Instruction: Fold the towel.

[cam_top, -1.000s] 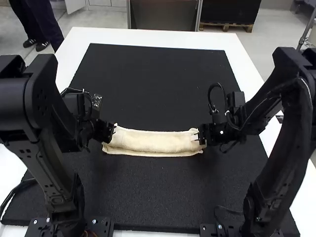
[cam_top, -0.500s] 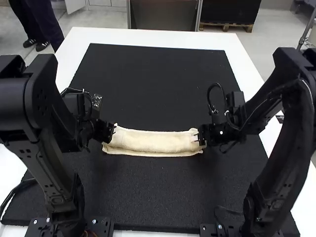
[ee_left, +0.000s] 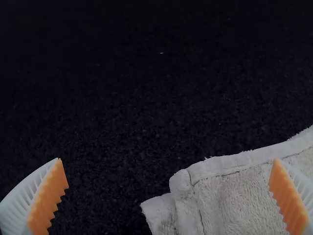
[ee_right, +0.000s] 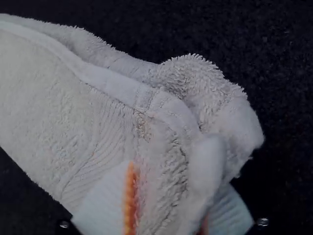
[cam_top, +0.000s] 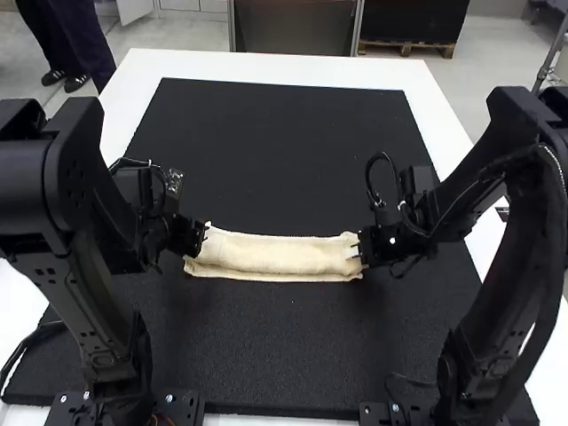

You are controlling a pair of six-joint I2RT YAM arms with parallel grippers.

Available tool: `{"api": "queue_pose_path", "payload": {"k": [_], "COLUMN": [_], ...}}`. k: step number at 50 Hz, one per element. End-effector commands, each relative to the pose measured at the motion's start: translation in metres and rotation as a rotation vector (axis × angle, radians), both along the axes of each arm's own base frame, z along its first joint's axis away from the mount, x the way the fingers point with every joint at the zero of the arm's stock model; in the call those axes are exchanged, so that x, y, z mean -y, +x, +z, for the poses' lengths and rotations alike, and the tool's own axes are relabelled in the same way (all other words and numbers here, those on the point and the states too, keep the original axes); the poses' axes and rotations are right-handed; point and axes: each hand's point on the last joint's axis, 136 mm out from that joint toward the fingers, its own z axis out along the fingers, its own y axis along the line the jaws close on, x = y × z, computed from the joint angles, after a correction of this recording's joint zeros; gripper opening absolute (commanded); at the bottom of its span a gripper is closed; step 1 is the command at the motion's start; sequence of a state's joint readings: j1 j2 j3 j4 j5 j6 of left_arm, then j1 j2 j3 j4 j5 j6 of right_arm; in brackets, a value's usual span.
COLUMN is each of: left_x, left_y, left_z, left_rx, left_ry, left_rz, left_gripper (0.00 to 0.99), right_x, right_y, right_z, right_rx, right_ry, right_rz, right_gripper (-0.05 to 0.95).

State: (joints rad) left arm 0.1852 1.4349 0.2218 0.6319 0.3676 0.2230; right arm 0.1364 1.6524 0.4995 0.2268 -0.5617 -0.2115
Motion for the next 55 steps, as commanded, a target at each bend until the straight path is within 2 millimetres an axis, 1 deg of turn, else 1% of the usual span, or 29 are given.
{"api": "queue_pose_path", "payload": {"k": [1,7,15,25,32,35,46,55], "left_x": [-0.002,-0.002,-0.001,-0.001,-0.002,-0.002,-0.003,-0.017], "left_y": [0.004,0.004,0.003,0.003,0.003,0.004,0.006,0.009], "left_z": [0.004,0.006,0.004,0.003,0.003,0.004,0.005,0.008], "left_rx": [0.013,0.017,0.012,0.009,0.01,0.014,0.016,0.036], "left_ry": [-0.011,-0.012,-0.014,-0.013,-0.013,-0.012,-0.037,-0.036], "left_rz": [-0.001,-0.002,-0.003,-0.004,-0.001,0.001,0.023,0.078], "left_gripper": [0.966,0.966,0.966,0.966,0.966,0.966,0.966,0.966], "right_x": [-0.006,-0.005,-0.006,-0.009,-0.009,-0.011,-0.017,-0.031], "right_y": [-0.004,-0.004,0.001,0.011,0.019,0.02,0.023,0.017], "right_z": [0.002,0.002,0.008,0.03,0.05,0.058,0.075,0.081], "right_rx": [-0.004,0.002,0.019,0.071,0.115,0.127,0.151,0.139], "right_ry": [0.026,0.02,0.03,0.055,0.076,0.086,0.109,0.125], "right_rz": [0.014,0.02,0.024,0.023,0.006,0.01,0.012,0.052], "right_gripper": [-0.02,-0.02,-0.02,-0.02,-0.02,-0.02,-0.02,-0.02]}}
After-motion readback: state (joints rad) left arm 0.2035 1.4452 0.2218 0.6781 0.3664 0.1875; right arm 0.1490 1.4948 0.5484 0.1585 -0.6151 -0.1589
